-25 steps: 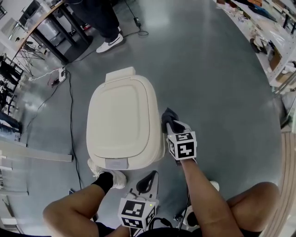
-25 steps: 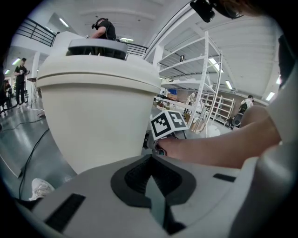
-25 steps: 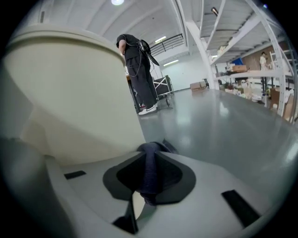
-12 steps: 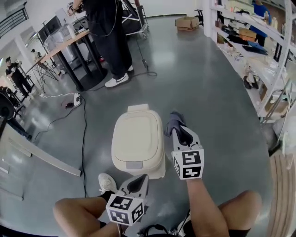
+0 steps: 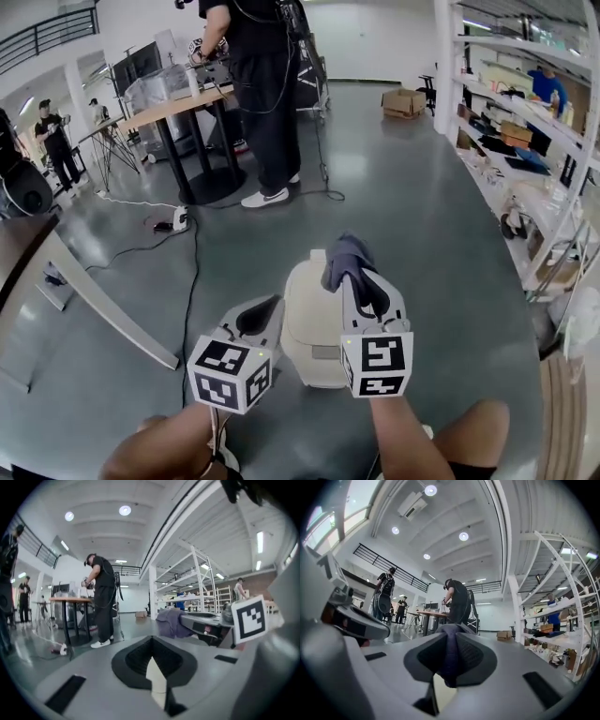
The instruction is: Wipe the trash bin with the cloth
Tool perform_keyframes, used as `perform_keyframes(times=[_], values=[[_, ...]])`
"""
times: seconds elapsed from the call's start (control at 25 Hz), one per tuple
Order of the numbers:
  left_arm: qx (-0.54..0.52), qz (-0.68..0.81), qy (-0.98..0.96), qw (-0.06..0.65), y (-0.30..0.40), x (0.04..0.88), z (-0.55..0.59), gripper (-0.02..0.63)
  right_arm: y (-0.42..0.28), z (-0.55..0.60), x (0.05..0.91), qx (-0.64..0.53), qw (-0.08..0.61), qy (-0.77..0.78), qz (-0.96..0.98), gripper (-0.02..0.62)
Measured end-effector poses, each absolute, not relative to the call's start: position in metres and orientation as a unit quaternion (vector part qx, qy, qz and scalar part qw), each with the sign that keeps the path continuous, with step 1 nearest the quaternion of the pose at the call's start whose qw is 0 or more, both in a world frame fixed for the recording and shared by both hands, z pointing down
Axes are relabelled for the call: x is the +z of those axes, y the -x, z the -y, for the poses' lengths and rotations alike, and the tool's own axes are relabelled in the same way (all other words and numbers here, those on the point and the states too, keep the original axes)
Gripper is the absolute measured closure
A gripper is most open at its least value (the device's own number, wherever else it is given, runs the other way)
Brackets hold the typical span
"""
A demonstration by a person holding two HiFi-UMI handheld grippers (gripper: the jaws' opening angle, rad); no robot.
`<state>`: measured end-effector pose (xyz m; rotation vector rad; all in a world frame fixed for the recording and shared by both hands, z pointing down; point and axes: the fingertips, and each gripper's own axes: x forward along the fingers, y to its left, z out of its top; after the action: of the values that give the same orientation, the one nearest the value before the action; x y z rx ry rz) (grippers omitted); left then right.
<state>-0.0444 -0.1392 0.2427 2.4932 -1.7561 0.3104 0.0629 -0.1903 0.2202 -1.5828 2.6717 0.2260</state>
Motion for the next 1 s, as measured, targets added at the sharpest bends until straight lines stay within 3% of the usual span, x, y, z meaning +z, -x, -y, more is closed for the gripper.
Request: perform_keyframes(times=[0.12, 0.28, 0.52, 1.0], values=[[0.111, 0.583, -0.805, -0.008, 0.094, 0.246, 0.143, 0.606, -0.011, 0.181, 0.229, 0.068, 0.01, 0.52, -0.851, 0.543], [0.063, 0.588, -0.804, 0.06, 0.149, 0.257, 0.167, 0.606, 0.047, 0.171, 0.246, 0.055, 0.009, 0.538, -0.841, 0.543], [0.116, 0.571, -0.811, 0.054, 0.2, 0.314, 0.188, 0.606, 0.099, 0.153, 0.29, 0.047, -0.016, 0.562, -0.825, 0.543], [0.082, 0.537, -0.833, 0.107, 0.262, 0.366, 0.2, 0.606, 0.166, 0.13, 0.387, 0.061, -0.099, 0.591, -0.798, 0.543]])
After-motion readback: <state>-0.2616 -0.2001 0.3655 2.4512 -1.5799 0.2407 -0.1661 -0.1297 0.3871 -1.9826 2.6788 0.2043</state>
